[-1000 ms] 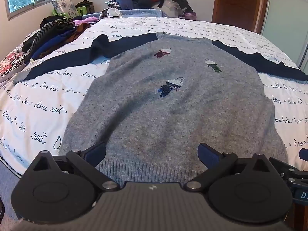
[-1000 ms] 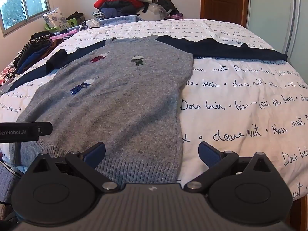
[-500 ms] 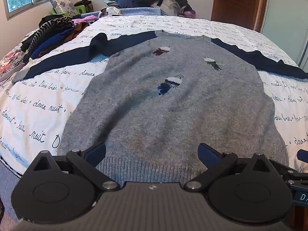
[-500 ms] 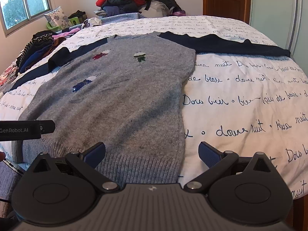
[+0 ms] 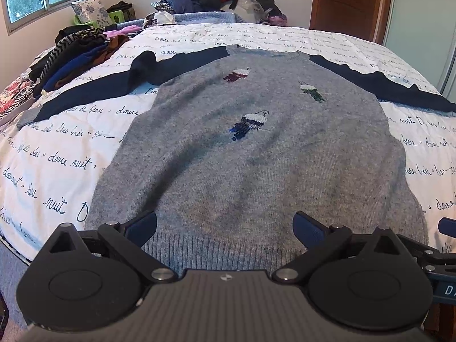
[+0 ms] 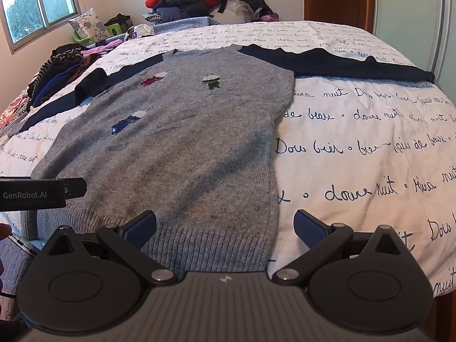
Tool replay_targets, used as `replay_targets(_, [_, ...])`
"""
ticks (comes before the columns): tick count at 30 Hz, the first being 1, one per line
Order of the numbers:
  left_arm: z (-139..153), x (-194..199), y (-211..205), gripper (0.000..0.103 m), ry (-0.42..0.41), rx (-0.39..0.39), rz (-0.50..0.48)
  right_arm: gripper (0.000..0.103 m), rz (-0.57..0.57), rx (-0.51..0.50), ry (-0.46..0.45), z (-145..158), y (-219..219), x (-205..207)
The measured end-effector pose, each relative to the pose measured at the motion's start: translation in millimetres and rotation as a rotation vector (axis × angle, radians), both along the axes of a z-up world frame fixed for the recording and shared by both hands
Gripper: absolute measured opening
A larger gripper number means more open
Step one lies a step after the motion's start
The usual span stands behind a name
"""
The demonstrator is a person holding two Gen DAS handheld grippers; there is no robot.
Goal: Fold small clothes
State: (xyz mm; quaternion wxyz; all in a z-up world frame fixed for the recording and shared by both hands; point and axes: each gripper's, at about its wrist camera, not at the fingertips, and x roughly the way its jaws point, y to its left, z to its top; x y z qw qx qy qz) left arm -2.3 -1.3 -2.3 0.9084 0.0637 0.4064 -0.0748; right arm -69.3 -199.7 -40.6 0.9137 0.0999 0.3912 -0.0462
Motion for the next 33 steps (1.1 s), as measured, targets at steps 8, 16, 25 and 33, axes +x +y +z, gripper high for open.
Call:
replay_targets(8, [-0.6, -0.1, -1.0, 0.101, 0.002, 0.006, -0.005, 0.103, 0.001, 0.003, 0.000, 0.1, -0.6, 0.4])
replay_targets(16, [-2.0, -0.3, -0.3, 0.101, 0.004, 0.009, -0.007, 0.103, 0.008, 0.008, 0.004, -1.5, 1.1, 0.6])
replay_targets(25, [-4.1, -0.6, -0.6, 0.101, 0.006, 0.009, -0.009, 0.103, 0.006, 0.019, 0.010, -2.9, 0.2, 0.5])
replay_targets(33, [-6.9, 0.1, -1.4, 0.101, 0.012, 0.012, -0.008, 0.103, 0.002, 0.023, 0.011, -4.0, -1.6, 0.5])
